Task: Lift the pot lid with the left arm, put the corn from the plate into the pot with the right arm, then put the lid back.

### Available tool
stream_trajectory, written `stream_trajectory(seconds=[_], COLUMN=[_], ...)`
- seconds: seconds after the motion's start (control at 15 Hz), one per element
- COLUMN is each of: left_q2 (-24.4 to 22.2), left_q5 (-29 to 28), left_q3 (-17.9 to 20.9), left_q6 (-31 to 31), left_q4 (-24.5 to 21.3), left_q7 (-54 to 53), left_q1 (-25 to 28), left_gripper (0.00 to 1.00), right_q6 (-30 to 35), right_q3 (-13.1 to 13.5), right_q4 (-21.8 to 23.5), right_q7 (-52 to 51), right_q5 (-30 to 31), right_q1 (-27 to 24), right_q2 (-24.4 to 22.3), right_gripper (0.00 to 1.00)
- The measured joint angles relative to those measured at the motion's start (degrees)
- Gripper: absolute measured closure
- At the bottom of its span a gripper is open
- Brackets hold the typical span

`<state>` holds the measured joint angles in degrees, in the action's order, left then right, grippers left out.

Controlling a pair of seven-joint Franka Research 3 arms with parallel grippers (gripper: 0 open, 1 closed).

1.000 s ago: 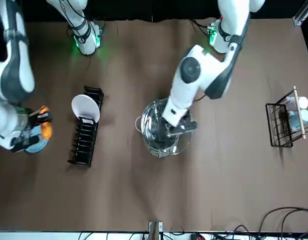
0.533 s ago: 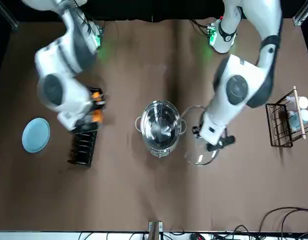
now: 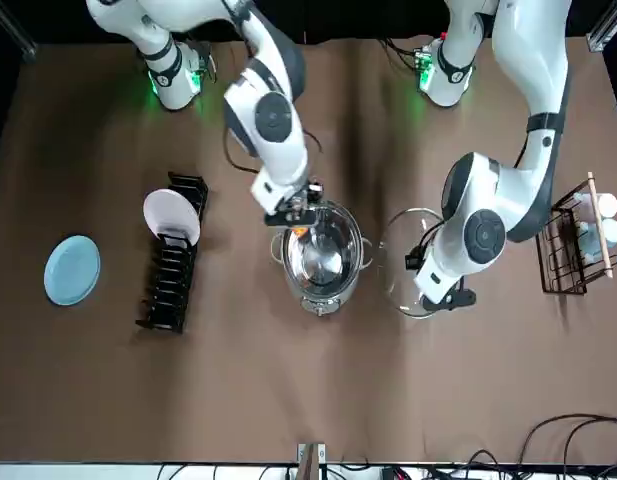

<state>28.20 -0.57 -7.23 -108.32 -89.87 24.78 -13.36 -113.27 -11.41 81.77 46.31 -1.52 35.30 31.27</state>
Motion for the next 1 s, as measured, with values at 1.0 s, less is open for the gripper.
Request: stream_trajectory(seconds=[1.0], left_q2=[2.15], left_q5=[0.0], left_q3=[0.04], left_q6=[-3.05], left_q4=[-0.12], left_q7=[-2.02], left_q1=[0.2], left_gripper=[0.49], right_q6=[-16.29], right_q3=[3.87], right_q4=[-5.02], right_q7=[4.13], right_q5=[2.91], right_q1=[6.01], right_q2=[15.59], right_gripper=[0.62])
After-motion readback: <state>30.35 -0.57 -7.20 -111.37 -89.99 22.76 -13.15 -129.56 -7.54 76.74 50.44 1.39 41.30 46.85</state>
